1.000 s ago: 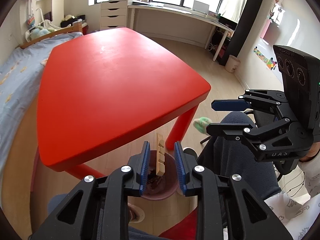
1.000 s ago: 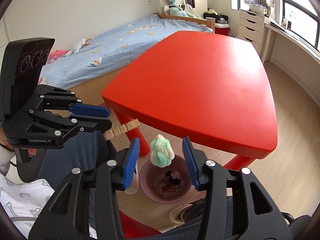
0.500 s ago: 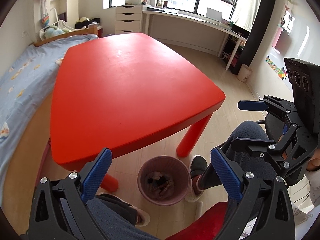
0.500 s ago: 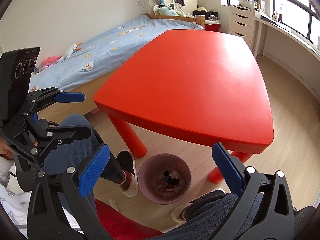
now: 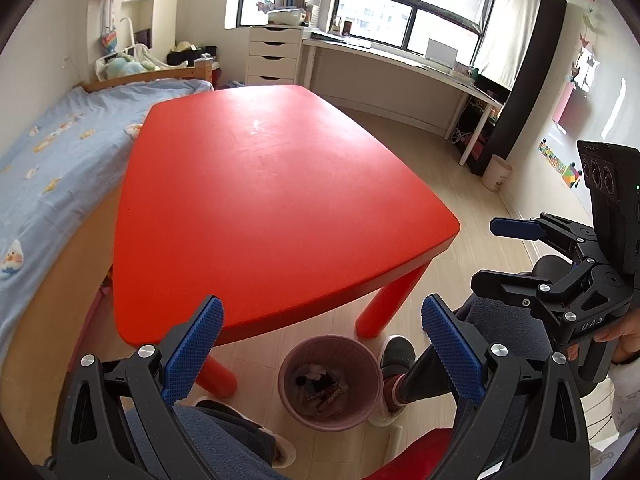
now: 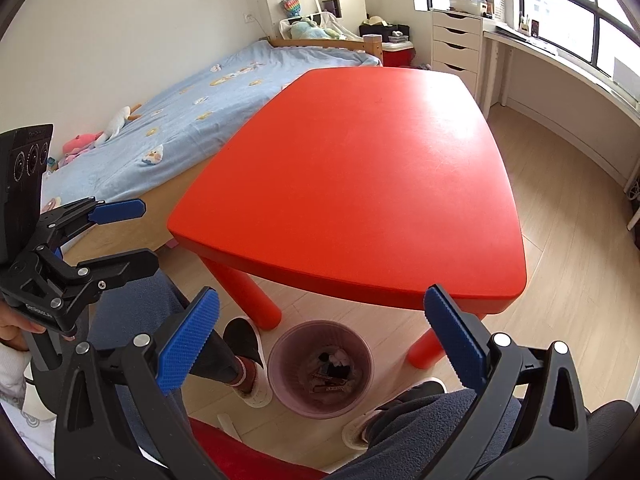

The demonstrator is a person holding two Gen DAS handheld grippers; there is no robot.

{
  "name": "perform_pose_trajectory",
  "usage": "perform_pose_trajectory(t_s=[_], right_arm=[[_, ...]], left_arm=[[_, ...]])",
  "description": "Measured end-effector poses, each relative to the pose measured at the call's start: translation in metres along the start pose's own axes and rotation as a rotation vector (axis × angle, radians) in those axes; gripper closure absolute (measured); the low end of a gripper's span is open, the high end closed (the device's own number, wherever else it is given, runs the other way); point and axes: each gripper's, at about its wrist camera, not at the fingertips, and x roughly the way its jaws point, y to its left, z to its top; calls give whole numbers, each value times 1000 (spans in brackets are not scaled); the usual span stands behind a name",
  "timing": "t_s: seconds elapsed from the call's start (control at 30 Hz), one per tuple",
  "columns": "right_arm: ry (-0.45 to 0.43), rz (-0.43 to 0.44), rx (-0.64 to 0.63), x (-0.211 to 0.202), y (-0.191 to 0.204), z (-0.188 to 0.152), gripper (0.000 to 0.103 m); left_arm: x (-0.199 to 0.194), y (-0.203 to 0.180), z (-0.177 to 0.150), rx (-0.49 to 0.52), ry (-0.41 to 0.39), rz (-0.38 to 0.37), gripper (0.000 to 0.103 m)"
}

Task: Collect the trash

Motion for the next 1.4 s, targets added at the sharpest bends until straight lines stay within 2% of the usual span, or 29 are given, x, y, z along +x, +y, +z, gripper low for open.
perform_pose_trajectory(t_s=[0.5,0.6,0.8,1.03,1.4], right_arm=[[-99,-35,-1,-3,-6,68,3],[-102,-25,2,0,-9,78,3],[-107,-27,-10,0,-10,83,3],[-102,-29,-5,0,-13,83,3],[-98,-35,-1,2,-16,86,3]], left_arm=[[0,20,54,-22,-69,96,8],[3,24,60,-36,-65,83,6],[11,28,63,-64,-32,40,6],[12,22,62,-43,-29,78,6],[10,23,65,-71,-38,44,6]])
